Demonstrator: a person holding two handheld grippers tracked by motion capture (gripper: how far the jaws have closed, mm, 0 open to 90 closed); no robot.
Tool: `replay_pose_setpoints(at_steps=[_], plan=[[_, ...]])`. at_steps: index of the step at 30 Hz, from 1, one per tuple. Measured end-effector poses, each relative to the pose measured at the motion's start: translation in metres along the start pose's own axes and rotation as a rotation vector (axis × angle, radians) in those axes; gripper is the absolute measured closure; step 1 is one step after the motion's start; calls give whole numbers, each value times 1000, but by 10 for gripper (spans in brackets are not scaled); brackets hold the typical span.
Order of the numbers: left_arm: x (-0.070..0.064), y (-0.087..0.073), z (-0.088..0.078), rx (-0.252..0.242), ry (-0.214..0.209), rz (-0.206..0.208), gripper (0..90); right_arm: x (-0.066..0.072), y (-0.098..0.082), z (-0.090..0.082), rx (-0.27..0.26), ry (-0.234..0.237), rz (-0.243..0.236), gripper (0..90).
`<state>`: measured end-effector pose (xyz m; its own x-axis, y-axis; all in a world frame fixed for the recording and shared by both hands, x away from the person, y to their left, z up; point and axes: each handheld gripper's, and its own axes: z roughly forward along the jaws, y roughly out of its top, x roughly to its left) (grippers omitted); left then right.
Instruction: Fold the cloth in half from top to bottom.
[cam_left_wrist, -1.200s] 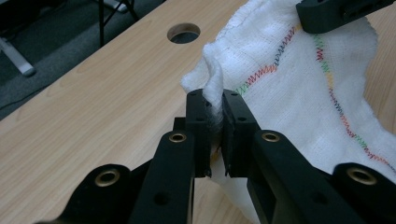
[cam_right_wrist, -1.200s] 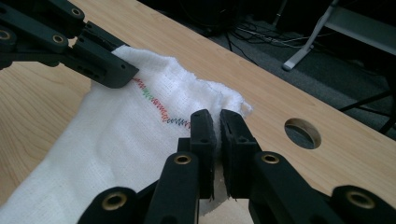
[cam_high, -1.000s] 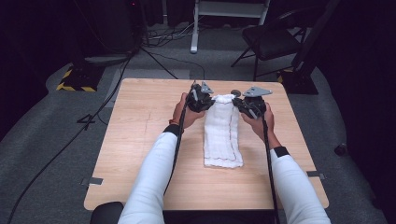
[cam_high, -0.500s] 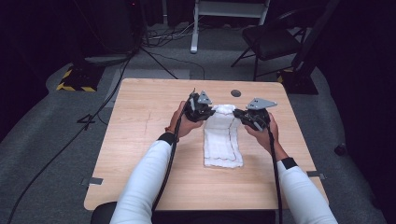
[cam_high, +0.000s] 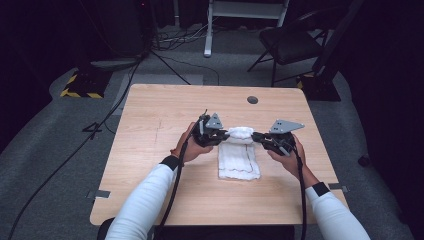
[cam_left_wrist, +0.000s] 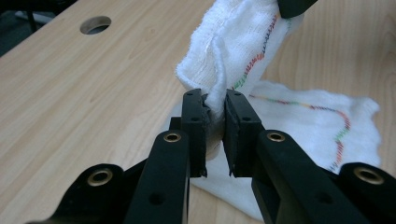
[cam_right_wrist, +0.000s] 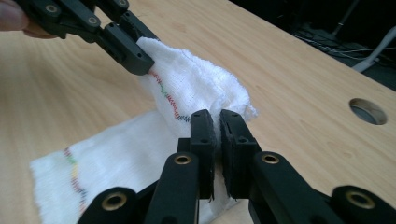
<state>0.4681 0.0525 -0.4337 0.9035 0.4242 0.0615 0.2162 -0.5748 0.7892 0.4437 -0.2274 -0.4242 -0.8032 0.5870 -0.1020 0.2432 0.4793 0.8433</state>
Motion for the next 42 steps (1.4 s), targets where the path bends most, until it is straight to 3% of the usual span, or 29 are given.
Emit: replay_pose_setpoints(at_steps=[7, 20, 33, 42], plan=[[-15, -12, -9, 19, -35, 27, 799, 18, -8, -8, 26, 62, -45, 843], [-49, -24, -13, 71, -107, 88, 807, 35, -29, -21, 70, 128, -61, 840], [-65, -40, -3, 146, -133, 122, 790, 50, -56, -21, 162, 172, -76, 810], [-69, -49, 0, 176, -134, 118, 777, 53, -67, -25, 180, 175, -62, 797]])
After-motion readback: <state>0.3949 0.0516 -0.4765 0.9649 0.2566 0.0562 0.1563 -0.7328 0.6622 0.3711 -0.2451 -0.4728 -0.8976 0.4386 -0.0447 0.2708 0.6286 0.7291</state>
